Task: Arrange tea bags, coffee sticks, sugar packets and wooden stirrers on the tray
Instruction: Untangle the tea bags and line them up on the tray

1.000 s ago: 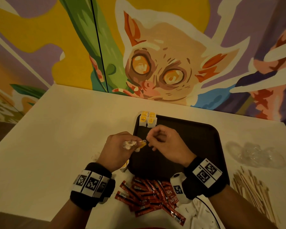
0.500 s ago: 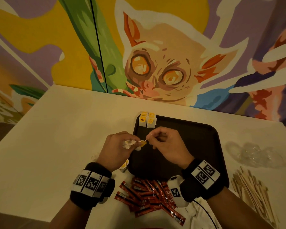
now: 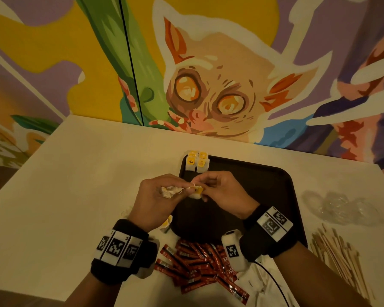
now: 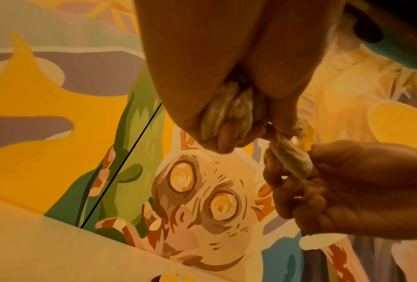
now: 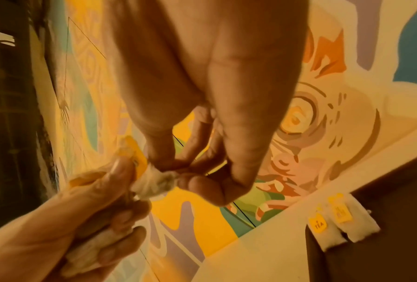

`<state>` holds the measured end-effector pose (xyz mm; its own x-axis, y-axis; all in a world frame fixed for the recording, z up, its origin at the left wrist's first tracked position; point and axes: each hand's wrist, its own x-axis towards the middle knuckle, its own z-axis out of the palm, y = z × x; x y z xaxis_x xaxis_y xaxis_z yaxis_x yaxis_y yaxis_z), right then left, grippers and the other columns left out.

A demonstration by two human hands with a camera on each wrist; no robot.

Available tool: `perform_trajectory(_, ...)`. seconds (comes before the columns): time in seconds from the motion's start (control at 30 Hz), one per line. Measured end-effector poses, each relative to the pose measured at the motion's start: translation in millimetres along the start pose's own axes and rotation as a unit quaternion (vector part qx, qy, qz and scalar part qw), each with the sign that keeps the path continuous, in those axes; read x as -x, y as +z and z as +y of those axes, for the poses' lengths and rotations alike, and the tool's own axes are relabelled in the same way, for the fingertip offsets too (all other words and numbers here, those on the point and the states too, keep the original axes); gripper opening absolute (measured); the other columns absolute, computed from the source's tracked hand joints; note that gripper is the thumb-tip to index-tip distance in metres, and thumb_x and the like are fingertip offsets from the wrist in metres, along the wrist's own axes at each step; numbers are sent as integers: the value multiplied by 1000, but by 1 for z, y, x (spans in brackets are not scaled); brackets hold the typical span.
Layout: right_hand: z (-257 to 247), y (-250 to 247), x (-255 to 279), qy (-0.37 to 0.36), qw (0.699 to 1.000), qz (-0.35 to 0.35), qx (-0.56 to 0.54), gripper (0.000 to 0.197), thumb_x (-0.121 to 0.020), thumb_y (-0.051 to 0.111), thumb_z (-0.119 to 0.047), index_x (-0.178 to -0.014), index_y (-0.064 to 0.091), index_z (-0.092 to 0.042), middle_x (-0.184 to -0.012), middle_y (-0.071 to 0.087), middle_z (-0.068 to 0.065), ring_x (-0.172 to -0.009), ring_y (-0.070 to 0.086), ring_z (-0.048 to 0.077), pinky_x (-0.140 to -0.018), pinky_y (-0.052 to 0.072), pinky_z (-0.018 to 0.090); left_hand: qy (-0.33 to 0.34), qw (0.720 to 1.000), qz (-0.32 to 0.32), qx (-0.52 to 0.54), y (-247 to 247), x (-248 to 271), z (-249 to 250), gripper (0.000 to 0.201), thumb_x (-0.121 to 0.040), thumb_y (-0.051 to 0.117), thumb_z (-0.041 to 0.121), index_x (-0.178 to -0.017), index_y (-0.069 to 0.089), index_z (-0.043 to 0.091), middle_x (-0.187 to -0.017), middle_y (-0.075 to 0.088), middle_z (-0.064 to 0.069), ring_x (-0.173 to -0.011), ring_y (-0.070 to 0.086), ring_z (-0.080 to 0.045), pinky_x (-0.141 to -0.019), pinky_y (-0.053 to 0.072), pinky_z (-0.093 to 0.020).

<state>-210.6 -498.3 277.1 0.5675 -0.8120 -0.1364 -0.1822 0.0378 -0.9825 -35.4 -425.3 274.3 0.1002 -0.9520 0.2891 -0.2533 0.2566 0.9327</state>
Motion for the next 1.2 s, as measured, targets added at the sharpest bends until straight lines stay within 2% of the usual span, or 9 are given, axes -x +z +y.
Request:
perform_trajectory(0.17,5,4,-1,1,996,60,-63,11,-94,60,-9,-102,68,-11,-91,71,4,-71,61,16,-61,51,25,-30,999,32,0,-3,-1,-6,8,-80,76,16,-87,77,14,-84,75,2,-85,71,-18,-81,54,-36)
perform_trajectory(0.27,4,2,-1,-69,991,114,-22,15,-95,60,-14,-106,67,-21,-100,70,2,-82,63,15,-68,53,29,-44,998,31,18,-4,-1,-9,9,-81,75,15,-89,76,10,-85,75,-2,-86,72,-21,-83,54,-44)
perform_trajectory(0.37,-2,3,5,-172,982,74,31,19,-91,66,-16,-107,71,-23,-106,68,2,-95,64,25,-81,55,41,-46,998,36,5,-3,-2,-9,9,-79,77,17,-87,76,12,-83,75,2,-84,71,-16,-81,54,-36)
perform_trajectory(0.47,1,7,5,-194,979,34,49,21,-87,71,-19,-107,73,-19,-105,69,2,-98,64,30,-84,54,52,-30,998,48,-16,-2,-5,-9,8,-75,78,17,-83,76,16,-80,74,9,-78,69,-7,-73,51,-19)
perform_trajectory(0.57,5,7,3,-156,987,39,12,22,-85,74,-18,-107,74,-18,-103,70,8,-95,65,35,-84,56,54,-28,998,52,-13,-1,-7,-10,8,-75,78,13,-83,76,14,-80,74,6,-78,69,-8,-73,51,-18)
perform_trajectory(0.77,7,11,2,-116,992,37,14,18,-83,71,-16,-98,72,-26,-92,75,-9,-87,70,11,-81,55,23,-39,995,87,-18,-1,-9,-17,10,-76,77,14,-84,76,10,-82,74,3,-79,70,-10,-73,52,-18)
perform_trajectory(1.0,45,7,-38,1,994,85,64,14,-88,71,-16,-101,74,-19,-96,73,-7,-86,68,7,-74,50,19,-141,980,136,-40,2,-11,-35,3,-83,73,14,-82,75,16,-78,73,10,-78,67,-2,-69,47,-8)
perform_trajectory(1.1,68,0,-71,75,984,131,91,16,-88,72,-21,-104,73,-16,-94,71,-8,-79,64,4,-73,51,23,-183,970,152,-42,0,-10,-46,6,-85,71,14,-81,75,17,-77,73,11,-76,66,1,-68,48,-8)
perform_trajectory(1.2,86,-6,-102,123,970,161,132,26,-88,72,-24,-111,72,-12,-105,72,2,-90,66,11,-80,58,30,-199,969,136,-53,-1,-6,-52,7,-86,70,15,-82,75,16,-75,72,13,-75,66,1,-66,47,-8)
